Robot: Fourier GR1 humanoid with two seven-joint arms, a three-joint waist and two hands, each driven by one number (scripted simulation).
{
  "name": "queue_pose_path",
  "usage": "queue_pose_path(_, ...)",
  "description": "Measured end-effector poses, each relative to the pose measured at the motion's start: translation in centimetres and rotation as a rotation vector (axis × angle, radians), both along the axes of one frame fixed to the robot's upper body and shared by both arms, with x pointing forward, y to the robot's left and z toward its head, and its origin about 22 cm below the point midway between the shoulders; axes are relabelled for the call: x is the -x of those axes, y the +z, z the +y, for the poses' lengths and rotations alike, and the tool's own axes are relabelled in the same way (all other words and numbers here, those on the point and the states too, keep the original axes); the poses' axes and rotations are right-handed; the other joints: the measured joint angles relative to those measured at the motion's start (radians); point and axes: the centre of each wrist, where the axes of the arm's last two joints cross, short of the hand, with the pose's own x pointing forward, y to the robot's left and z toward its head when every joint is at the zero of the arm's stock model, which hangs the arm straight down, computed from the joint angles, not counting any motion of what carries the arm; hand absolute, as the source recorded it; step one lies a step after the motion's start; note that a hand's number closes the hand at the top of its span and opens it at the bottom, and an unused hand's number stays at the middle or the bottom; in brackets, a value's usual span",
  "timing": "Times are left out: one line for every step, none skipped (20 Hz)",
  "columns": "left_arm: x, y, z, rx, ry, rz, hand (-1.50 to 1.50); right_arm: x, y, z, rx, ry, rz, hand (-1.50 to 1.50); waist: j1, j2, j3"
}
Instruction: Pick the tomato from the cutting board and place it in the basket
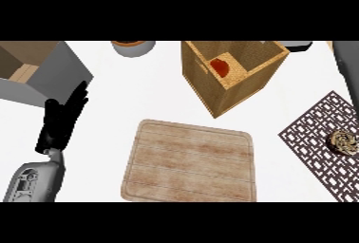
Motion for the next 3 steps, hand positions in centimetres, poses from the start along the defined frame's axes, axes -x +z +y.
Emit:
queue_pose_path(0.1, 0.1, -0.2, 0.004, -0.001, 0.000, 0.00, 0.3, -0.3, -1.4, -0.012, -0.013, 0.004, -1.50, 0.001, 0.000, 0.000)
queue_pose_path(0.3, -0.3, -0.3, 0.004, -0.001, 0.000, 0.00, 0.7, -0.6, -2.9, -0.020, -0.015, 0.012, -1.50, -0.001, 0.000, 0.000)
queue_pose_path(0.1, -0.4, -0.3, 0.003, 0.003, -0.001, 0.00, 1.2, -1.0, -4.1, -0.029, -0.020, 0.012, -1.50, -0.003, 0.000, 0.000)
